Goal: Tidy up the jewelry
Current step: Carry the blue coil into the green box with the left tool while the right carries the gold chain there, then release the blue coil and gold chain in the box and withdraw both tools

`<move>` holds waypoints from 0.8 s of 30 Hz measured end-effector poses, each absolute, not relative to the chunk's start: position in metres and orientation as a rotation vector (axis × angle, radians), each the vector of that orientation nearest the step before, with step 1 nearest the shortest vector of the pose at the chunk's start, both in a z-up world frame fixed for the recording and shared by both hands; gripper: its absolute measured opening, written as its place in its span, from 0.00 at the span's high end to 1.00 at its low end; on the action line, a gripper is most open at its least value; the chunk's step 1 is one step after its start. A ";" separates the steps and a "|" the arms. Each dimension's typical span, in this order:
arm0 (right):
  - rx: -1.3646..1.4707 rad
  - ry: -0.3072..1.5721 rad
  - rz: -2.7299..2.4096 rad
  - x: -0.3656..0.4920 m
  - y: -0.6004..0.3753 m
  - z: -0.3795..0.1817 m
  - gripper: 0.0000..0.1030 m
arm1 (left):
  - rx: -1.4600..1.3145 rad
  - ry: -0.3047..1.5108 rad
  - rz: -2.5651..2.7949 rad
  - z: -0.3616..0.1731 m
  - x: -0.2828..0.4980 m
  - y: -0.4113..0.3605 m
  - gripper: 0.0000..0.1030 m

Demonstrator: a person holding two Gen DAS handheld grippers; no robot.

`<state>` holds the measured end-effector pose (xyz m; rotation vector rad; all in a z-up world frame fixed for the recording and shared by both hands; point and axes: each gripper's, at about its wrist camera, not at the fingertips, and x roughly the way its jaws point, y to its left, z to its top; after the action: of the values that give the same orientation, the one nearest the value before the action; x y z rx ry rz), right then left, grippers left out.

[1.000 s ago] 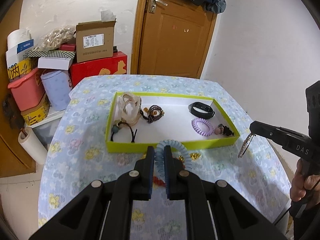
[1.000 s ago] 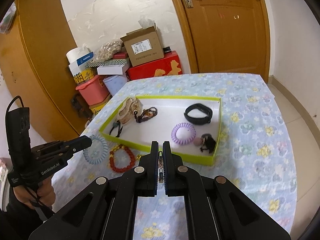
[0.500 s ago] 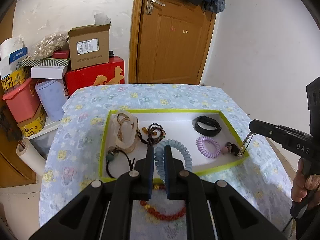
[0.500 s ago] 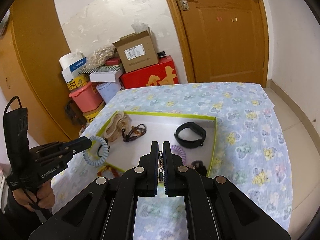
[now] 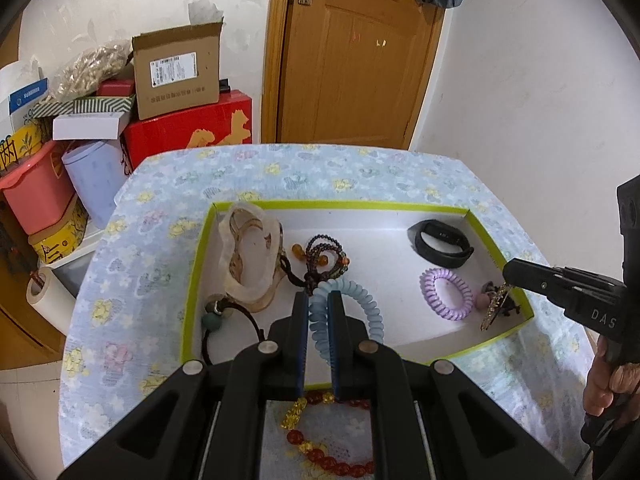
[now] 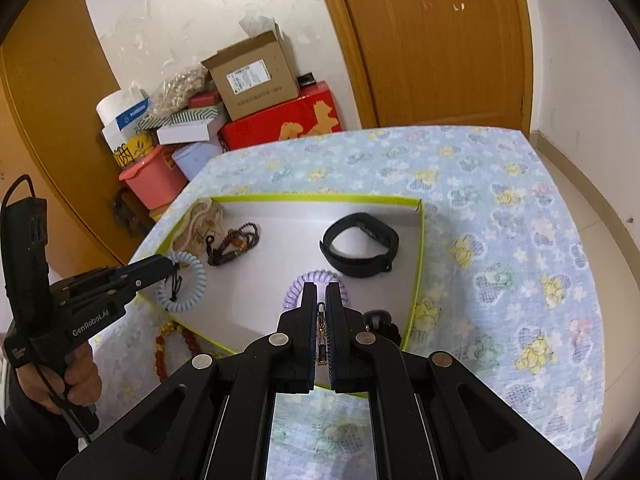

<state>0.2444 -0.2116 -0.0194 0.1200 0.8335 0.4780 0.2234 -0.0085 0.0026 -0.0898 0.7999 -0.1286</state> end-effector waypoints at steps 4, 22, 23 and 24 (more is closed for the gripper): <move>0.116 0.847 0.481 0.248 -0.209 -0.026 0.96 | -0.086 0.814 -0.135 -0.004 0.226 -0.010 0.91; 0.147 0.900 0.450 0.267 -0.219 -0.045 0.80 | -0.077 0.859 -0.114 -0.026 0.237 -0.012 0.90; 0.147 0.900 0.452 0.267 -0.219 -0.045 0.77 | -0.076 0.860 -0.114 -0.027 0.237 -0.012 0.90; 0.149 0.898 0.456 0.266 -0.219 -0.045 0.76 | -0.076 0.860 -0.115 -0.027 0.237 -0.012 0.90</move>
<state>0.2662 -0.2189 -0.0454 0.1488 0.8979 0.4559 0.2367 -0.0121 -0.0265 -0.0759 0.8598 -0.1151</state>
